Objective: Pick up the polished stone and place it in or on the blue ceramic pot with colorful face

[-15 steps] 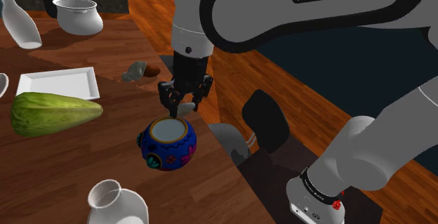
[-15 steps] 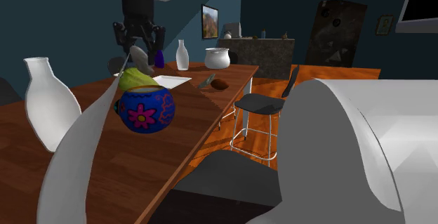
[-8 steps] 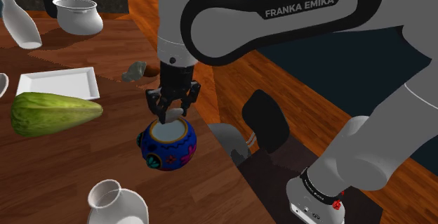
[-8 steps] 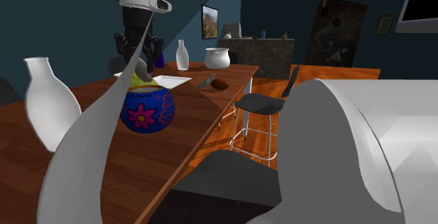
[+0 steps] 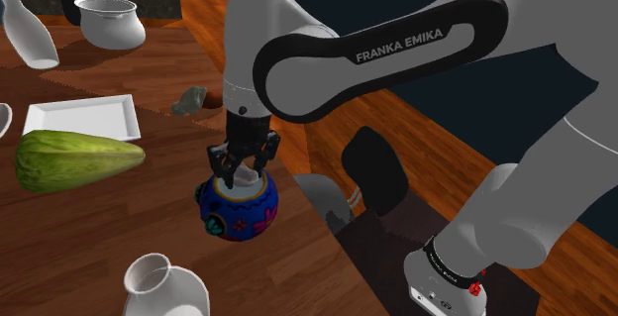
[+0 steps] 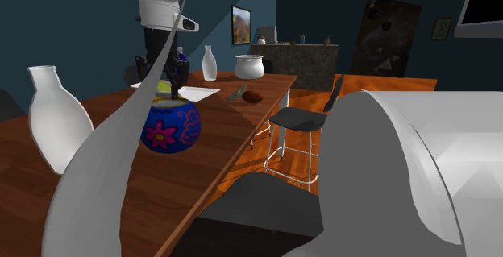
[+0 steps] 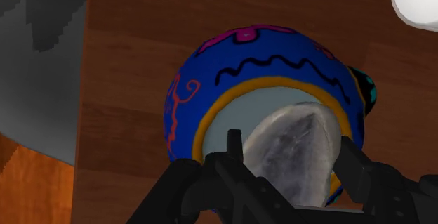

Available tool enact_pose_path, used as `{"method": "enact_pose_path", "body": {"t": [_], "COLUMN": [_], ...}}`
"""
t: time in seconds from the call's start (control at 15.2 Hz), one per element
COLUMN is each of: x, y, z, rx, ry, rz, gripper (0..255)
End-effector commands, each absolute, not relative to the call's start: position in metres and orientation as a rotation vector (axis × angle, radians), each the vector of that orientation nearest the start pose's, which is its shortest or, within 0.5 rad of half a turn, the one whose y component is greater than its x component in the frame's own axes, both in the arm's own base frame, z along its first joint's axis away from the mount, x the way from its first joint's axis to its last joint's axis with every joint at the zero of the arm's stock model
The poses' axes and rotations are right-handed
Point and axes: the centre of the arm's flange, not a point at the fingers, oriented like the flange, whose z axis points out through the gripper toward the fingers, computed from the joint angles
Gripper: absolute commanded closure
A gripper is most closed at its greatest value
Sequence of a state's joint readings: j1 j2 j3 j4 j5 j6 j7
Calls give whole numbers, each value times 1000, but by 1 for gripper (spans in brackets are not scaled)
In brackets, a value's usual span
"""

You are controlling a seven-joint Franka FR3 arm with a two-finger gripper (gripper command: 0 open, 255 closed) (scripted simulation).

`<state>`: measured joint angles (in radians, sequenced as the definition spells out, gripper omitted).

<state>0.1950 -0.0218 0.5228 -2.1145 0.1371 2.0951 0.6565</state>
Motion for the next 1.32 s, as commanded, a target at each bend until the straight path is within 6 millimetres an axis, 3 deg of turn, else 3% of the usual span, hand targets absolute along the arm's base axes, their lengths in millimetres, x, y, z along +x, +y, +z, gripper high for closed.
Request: {"method": "enact_pose_path", "body": {"t": [0.0,0.46,0.53,0.86,1.12,1.25], "x": [401,401,401,401,404,404], "y": [359,359,359,359,355,355], "z": [416,416,416,416,466,466], "rx": [-3056,-3056,-3056,-3056,-3056,-3056], "ry": [12,12,12,12,12,12], "rz": [104,104,104,104,104,104], "gripper": [255,255,0,0,0,0]}}
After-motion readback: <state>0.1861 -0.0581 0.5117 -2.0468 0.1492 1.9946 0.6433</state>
